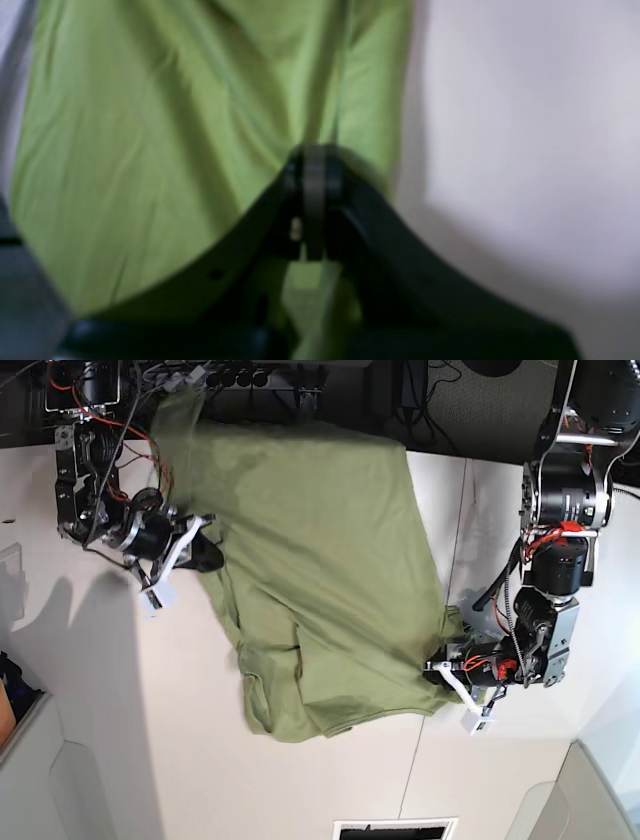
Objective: Layout the t-shirt on the table in an organized manner, then fold the t-shirt properly
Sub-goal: 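Lift the shirt with both grippers and shake it out over the table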
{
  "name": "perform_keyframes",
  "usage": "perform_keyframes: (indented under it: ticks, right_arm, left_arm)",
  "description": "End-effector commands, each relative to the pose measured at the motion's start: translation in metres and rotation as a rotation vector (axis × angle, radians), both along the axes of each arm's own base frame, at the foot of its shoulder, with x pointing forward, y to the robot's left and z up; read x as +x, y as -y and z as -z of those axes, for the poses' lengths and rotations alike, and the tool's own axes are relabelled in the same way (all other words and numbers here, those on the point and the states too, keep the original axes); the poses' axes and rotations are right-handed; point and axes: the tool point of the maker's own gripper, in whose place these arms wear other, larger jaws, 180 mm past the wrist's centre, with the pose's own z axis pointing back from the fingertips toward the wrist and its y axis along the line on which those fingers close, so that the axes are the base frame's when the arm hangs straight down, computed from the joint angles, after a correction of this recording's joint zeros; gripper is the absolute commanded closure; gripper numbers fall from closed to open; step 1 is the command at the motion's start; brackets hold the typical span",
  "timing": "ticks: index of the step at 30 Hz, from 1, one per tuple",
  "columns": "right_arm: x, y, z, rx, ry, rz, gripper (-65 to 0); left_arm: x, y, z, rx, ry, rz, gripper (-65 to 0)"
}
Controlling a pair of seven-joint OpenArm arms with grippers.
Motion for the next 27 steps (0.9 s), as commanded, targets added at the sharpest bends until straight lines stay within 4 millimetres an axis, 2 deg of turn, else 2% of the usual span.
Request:
perform_keyframes:
  ticks: [1, 4, 8, 10, 13, 16, 21, 24, 27]
  right_arm:
    - [-0.003, 0.004, -0.003, -0.043, 0.008, -0.019, 0.0]
    - [0.004, 0.001, -0.02, -0.052, 0.069, -0.033, 0.0]
    - [0.028, 0.0, -0.04, -0.046, 0.142, -0.026, 0.0]
    - [0.045, -0.005, -0.055, -0.034, 0.193, -0.021, 0.0]
    - [0.073, -0.021, -0.078, 0.002, 0.256, -0.015, 0.0]
    - [0.1, -0.038, -0.087, 0.027, 0.285, 0.0, 0.0]
    - [0.141, -0.061, -0.086, 0.033, 0.285, 0.015, 0.0]
    - [0.154, -0.072, -0.073, -0.009, 0.257, -0.006, 0.0]
    - [0.158, -0.077, -0.053, -0.07, 0.201, -0.035, 0.0]
  left_arm:
    - [0.014, -0.001, -0.017, 0.005, 0.03, 0.005, -7.8]
    - [0.028, 0.013, -0.044, -0.057, 0.084, 0.055, -8.4]
    - [0.036, 0.024, -0.092, -0.156, 0.154, 0.136, -12.1]
    - [0.034, 0.022, -0.113, -0.181, 0.189, 0.176, -12.1]
    - [0.016, 0.016, -0.126, -0.228, 0.207, 0.223, -12.1]
    - [-0.015, 0.017, -0.115, -0.26, 0.163, 0.264, -12.1]
    - [-0.079, 0.02, -0.077, -0.268, 0.079, 0.32, -12.1]
    - [-0.115, 0.024, -0.059, -0.251, 0.036, 0.357, -12.1]
    - [-0.144, 0.032, -0.047, -0.254, 0.002, 0.39, -12.1]
